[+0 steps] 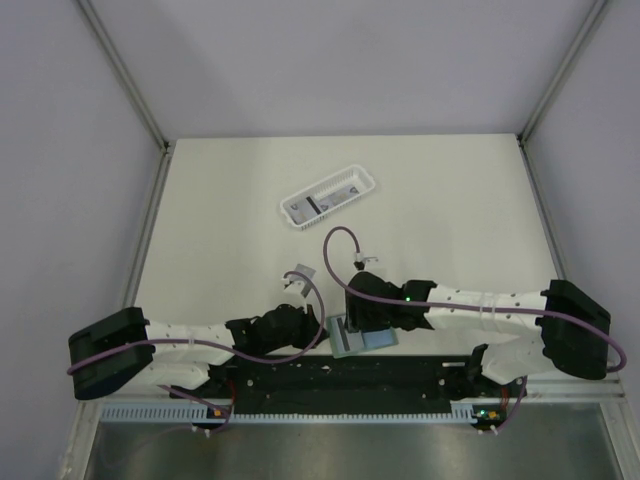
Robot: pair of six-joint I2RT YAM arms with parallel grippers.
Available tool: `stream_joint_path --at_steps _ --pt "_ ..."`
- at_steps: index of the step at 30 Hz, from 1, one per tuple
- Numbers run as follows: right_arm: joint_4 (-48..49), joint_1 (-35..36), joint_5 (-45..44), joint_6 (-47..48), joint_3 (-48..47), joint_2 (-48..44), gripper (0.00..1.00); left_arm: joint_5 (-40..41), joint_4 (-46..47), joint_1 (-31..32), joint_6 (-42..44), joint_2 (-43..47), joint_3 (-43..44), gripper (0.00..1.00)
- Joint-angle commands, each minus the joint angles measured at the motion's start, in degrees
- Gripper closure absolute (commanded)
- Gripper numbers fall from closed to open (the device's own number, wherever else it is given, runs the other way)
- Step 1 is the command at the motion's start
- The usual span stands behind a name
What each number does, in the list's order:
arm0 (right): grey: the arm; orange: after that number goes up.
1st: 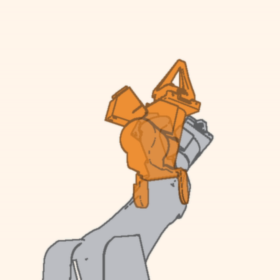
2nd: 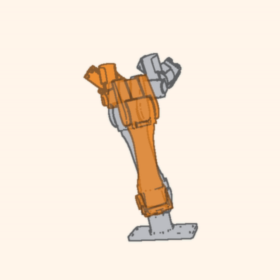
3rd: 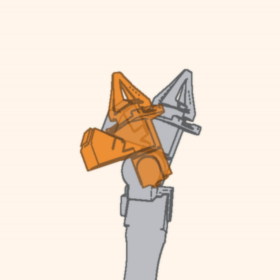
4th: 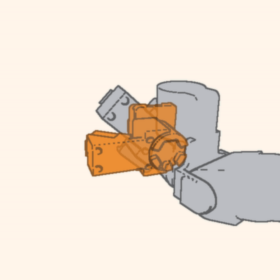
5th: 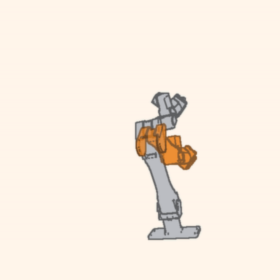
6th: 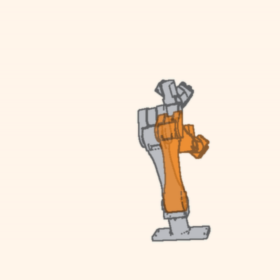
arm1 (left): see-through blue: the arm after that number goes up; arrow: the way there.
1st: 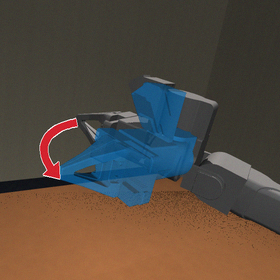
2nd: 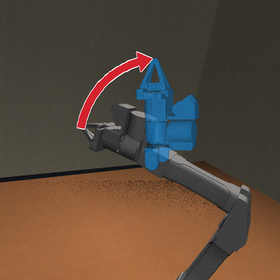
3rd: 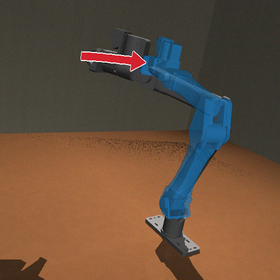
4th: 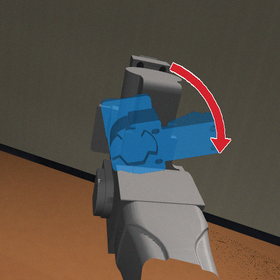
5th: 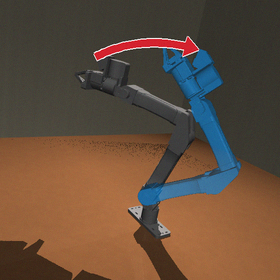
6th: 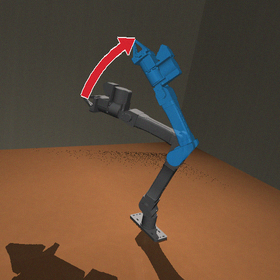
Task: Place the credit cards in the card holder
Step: Insert the credit card into the card holder.
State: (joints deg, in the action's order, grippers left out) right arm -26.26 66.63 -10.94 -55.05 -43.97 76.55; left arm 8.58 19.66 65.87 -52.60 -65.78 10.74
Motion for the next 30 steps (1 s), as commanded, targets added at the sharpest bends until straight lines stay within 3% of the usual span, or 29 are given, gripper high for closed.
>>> stream_joint_path --at_steps 1,18,30 --pt "0.9 0.5 -1.0 0.2 -0.2 1.0 0.51 0.3 2.0 0.3 -0.2 -0.2 0.1 1.00" --pt "8.0 0.5 3.4 -0.1 2.5 6.4 0.50 0.5 1.6 0.3 -0.1 -0.1 0.2 1.00" --pt "16.7 0.5 7.9 -0.8 6.6 2.7 0.50 0.1 2.0 0.3 0.0 -0.8 0.7 1.00"
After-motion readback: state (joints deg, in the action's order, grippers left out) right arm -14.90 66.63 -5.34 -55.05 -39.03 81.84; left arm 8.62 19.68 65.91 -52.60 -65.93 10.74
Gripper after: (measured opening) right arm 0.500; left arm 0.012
